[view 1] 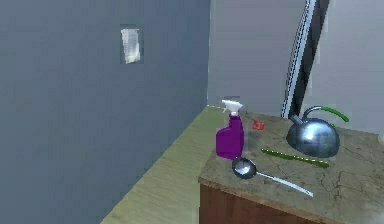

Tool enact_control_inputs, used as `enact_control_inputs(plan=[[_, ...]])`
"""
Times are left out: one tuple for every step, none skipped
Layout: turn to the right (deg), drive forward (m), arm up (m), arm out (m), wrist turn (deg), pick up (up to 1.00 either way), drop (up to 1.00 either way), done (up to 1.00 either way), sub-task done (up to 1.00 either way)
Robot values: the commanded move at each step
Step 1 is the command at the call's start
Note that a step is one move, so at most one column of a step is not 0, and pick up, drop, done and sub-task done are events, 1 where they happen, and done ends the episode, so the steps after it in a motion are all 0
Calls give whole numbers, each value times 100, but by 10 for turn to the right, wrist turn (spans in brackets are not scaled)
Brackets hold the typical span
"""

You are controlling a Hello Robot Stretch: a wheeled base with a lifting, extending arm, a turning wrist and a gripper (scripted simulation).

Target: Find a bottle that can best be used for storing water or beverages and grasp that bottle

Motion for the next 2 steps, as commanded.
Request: enact_control_inputs(plan=[[0, 0, 0, 0, 450, 0, 0, 0, 0], [0, 0, 0, 0, 210, 0, 0, 0, 0]])
